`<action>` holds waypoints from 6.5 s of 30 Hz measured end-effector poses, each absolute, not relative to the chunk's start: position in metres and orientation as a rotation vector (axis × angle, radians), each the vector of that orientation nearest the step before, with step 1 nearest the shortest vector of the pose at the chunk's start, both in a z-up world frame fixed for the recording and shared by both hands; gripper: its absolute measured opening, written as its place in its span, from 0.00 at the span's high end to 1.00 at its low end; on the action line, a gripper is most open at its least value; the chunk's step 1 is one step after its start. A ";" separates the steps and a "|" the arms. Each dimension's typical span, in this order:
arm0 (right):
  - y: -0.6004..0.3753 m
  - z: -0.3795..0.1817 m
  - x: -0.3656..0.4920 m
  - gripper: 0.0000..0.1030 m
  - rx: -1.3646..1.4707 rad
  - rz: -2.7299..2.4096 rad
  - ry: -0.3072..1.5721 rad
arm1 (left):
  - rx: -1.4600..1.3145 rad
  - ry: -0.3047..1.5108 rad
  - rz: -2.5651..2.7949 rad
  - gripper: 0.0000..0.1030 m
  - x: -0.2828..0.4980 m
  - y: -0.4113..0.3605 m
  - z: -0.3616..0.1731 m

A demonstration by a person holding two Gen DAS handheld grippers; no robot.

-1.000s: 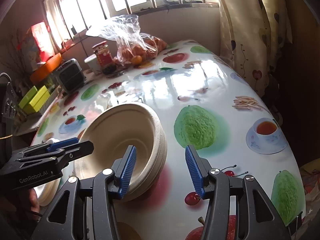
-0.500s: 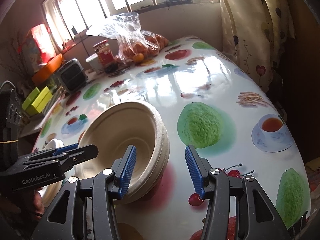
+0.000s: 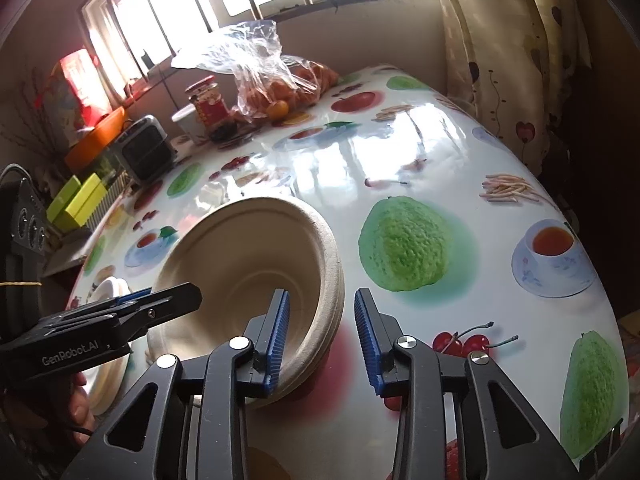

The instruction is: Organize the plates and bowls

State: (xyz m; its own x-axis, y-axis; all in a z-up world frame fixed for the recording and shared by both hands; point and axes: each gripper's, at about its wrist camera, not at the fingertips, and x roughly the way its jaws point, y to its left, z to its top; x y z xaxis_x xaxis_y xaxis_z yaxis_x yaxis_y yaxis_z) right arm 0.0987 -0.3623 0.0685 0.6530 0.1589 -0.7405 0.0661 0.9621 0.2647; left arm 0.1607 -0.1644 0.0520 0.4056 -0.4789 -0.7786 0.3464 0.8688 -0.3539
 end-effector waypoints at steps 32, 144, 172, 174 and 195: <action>-0.361 0.073 0.100 0.76 0.271 0.066 0.852 | -0.138 1.008 -0.521 0.78 0.158 -0.164 0.059; -0.126 0.090 0.107 0.76 0.017 0.452 0.893 | -0.347 0.940 -0.164 0.78 0.093 0.061 0.064; -0.132 0.085 0.109 0.65 0.028 0.427 0.895 | -0.322 0.944 -0.155 0.58 0.099 0.057 0.061; -0.133 0.085 0.109 0.64 0.030 0.427 0.893 | -0.324 0.942 -0.152 0.58 0.099 0.058 0.062; -0.138 0.094 0.100 0.53 0.046 0.409 0.855 | -0.280 0.905 -0.125 0.51 0.089 0.056 0.069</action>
State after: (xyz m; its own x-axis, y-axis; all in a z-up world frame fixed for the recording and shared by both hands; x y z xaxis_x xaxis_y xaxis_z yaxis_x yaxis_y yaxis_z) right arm 0.1005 -0.1378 0.0935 0.5835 0.3688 -0.7235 -0.3324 0.9213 0.2015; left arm 0.0894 0.0565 0.0690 0.6131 -0.2244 -0.7575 -0.0102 0.9565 -0.2916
